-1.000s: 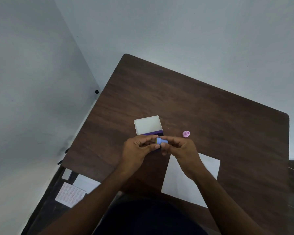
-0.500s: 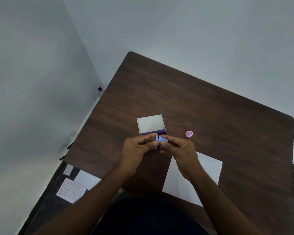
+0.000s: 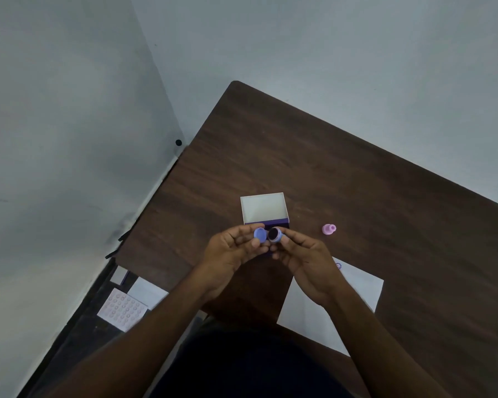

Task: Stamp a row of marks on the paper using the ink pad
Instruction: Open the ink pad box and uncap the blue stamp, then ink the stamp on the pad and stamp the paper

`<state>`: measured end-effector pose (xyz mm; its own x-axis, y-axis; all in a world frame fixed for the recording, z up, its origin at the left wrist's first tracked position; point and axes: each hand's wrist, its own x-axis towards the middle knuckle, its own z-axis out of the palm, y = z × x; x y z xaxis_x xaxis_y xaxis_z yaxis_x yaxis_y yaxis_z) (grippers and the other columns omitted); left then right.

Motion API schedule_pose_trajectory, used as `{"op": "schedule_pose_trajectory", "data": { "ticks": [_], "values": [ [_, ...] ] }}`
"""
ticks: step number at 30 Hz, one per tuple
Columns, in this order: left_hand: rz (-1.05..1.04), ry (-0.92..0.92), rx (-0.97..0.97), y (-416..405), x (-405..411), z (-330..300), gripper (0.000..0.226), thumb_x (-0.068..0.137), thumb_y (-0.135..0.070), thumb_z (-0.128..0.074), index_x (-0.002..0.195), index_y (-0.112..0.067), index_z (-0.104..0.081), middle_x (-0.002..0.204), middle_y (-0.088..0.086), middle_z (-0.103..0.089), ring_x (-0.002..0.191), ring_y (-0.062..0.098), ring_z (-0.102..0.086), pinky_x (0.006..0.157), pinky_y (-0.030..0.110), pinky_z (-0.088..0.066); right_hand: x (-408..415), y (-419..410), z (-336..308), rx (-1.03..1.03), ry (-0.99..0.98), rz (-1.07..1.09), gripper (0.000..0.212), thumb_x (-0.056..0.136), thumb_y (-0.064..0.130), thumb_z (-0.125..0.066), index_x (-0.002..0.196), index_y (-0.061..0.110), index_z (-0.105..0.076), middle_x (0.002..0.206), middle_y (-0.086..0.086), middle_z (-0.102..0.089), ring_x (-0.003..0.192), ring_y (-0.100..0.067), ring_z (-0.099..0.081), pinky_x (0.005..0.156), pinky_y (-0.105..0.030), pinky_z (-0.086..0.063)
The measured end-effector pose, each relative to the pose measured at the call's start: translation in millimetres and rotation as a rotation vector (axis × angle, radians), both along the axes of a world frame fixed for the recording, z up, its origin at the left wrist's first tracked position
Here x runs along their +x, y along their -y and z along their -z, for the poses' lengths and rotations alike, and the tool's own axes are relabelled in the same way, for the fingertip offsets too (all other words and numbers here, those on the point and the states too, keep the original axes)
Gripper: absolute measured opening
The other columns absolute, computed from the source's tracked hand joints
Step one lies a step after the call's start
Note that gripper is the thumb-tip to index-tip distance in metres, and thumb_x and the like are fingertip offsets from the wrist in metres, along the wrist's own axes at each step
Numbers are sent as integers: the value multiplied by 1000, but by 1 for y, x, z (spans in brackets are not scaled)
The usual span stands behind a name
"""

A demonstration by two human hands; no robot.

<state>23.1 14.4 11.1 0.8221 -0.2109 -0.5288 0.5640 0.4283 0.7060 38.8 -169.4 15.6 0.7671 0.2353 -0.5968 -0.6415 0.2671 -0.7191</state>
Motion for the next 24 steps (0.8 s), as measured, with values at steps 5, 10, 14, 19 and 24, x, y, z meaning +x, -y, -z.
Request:
{"op": "schedule_pose_trajectory", "data": {
  "ticks": [5, 10, 14, 19, 24],
  "values": [
    [-29, -61, -126, -16, -10, 17, 43, 84, -7, -61, 126, -11, -56, 123, 14, -63, 112, 25, -59, 98, 36, -48, -3, -14, -2, 176, -112, -58, 32, 91, 8, -50, 121, 1, -61, 105, -15, -69, 88, -22, -62, 78, -30, -54],
    [-19, -68, -92, -25, -15, 28, 45, 83, -7, -59, 127, -9, -55, 124, 13, -63, 114, 24, -61, 95, 31, -52, -4, -22, -7, 268, -142, -57, 36, 89, 11, -50, 122, -2, -59, 99, -13, -69, 85, -20, -62, 78, -29, -54],
    [-83, -112, 69, -33, -16, 41, 37, 85, 2, -59, 121, -6, -59, 114, 11, -69, 104, 22, -67, 82, 24, -56, -6, -26, -6, 314, -157, -56, 34, 93, 8, -46, 124, -3, -55, 95, -12, -68, 84, -19, -62, 77, -28, -55],
    [-73, -43, 487, -41, -7, 65, 34, 84, 0, -65, 114, -15, -64, 109, 6, -70, 95, 13, -69, 81, 22, -56, -4, -27, -4, 331, -203, -38, 29, 93, 7, -47, 118, 1, -62, 98, -13, -67, 88, -21, -64, 80, -30, -55],
    [19, 117, 917, -48, 2, 97, 31, 81, -11, -70, 110, -24, -66, 107, -8, -68, 98, 7, -62, 91, 33, -53, -1, -29, -5, 355, -213, -20, 32, 93, 5, -48, 122, 0, -58, 104, -14, -66, 91, -21, -63, 80, -29, -56]
  ]
}}
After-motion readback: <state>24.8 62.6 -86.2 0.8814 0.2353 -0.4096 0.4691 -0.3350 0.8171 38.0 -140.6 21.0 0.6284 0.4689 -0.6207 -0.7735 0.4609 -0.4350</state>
